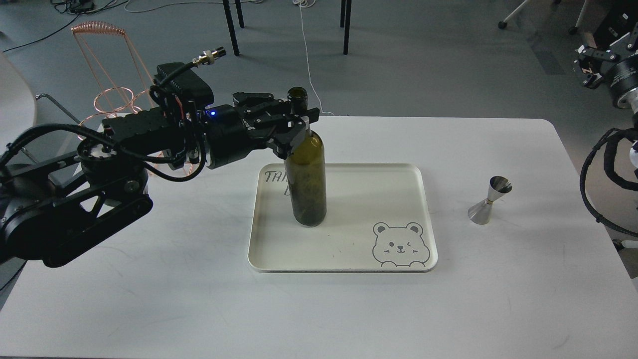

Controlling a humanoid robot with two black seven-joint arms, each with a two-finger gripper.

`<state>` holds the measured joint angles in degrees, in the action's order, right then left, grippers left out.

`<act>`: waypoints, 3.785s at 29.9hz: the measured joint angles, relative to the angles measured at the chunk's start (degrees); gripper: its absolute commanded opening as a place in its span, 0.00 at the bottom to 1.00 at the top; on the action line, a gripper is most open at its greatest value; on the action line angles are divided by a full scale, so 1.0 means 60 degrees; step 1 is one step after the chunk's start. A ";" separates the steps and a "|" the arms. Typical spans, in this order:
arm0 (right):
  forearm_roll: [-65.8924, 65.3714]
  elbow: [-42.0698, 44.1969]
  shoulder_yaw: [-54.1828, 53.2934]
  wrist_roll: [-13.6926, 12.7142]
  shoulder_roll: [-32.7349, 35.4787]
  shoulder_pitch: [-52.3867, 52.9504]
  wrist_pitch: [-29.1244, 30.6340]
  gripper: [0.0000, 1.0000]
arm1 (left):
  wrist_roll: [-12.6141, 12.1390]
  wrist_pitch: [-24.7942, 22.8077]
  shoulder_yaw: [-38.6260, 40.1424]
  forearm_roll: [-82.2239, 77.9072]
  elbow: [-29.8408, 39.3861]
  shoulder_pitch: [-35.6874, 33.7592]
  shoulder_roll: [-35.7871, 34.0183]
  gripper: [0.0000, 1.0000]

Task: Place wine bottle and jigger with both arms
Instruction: 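Lift the wine bottle with the left gripper toward the copper rack, then lower the bottle into a slot of the copper wire rack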

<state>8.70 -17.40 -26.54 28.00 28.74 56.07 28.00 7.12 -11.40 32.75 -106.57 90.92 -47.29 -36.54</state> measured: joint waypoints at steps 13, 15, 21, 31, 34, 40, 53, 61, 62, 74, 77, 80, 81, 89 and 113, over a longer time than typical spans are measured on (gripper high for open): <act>-0.0002 0.0000 0.0028 0.0000 0.0026 0.0012 0.0000 0.97 | 0.0748 -0.0121 0.0833 0.2410 -0.0321 -0.1435 -0.3335 0.12; -0.0002 -0.0002 0.0033 0.0000 0.0007 0.0012 0.0000 0.97 | 0.0834 -0.0124 0.0816 0.2431 -0.0678 -0.1556 -0.3600 0.12; -0.0012 0.0000 0.0055 0.0000 -0.0012 0.0068 0.0000 0.97 | 0.0880 -0.0123 0.0797 0.2351 -0.1904 -0.1855 -0.3841 0.12; -0.0019 0.0000 0.0073 0.0000 -0.0015 0.0088 0.0000 0.97 | 0.0856 -0.0017 0.0152 0.2111 -0.2810 -0.1809 -0.3708 0.12; -0.0019 -0.0002 0.0074 0.0000 -0.0002 0.0087 0.0000 0.97 | 0.0840 0.0062 0.0045 0.2094 -0.2921 -0.1846 -0.3546 0.12; -0.0015 0.0000 0.0074 -0.0001 0.0072 0.0022 0.0000 0.97 | 0.0806 0.0147 0.0021 0.2087 -0.3379 -0.1847 -0.3171 0.13; -0.0016 0.0003 0.0074 0.0000 0.0099 0.0014 0.0000 0.97 | 0.0804 0.0407 -0.0077 0.2074 -0.3866 -0.1778 -0.2908 0.14; -0.0016 -0.0001 0.0062 -0.0001 0.0030 0.0014 0.0000 0.97 | 0.0819 0.0571 -0.0594 0.2162 -0.3876 -0.1745 -0.2742 0.28; -0.0016 -0.0001 0.0065 -0.0001 0.0030 0.0014 0.0000 0.97 | 0.0819 0.0581 -0.0701 0.2185 -0.3876 -0.1741 -0.2736 0.29; -0.0016 -0.0002 0.0074 -0.0001 0.0100 0.0055 0.0000 0.97 | 0.0783 0.1310 -0.1640 0.2258 -0.4871 -0.1714 -0.1934 0.59; -0.0016 -0.0002 0.0074 -0.0001 0.0101 0.0057 0.0000 0.97 | 0.0794 0.1324 -0.1647 0.2281 -0.5004 -0.1709 -0.1848 0.69; -0.0016 -0.0001 0.0074 0.0000 0.0104 0.0056 0.0000 0.97 | 0.0794 0.1326 -0.1661 0.2416 -0.5031 -0.1700 -0.1828 0.77; -0.0016 -0.0001 0.0074 -0.0001 0.0107 0.0056 0.0000 0.97 | 0.0793 0.1326 -0.1670 0.2473 -0.5032 -0.1700 -0.1829 0.78; -0.0016 -0.0001 0.0074 -0.0001 0.0107 0.0017 0.0000 0.97 | 0.0798 0.1383 -0.1681 0.2567 -0.5033 -0.1582 -0.1834 0.54; -0.0030 -0.0001 0.0088 -0.0001 0.0100 0.0001 0.0000 0.97 | 0.0953 0.1782 -0.1685 0.2761 -0.5014 -0.1281 -0.1792 0.82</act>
<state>8.53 -17.40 -26.01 28.00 29.34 56.08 28.00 12.84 -0.70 22.64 -90.01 60.84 -54.98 -47.29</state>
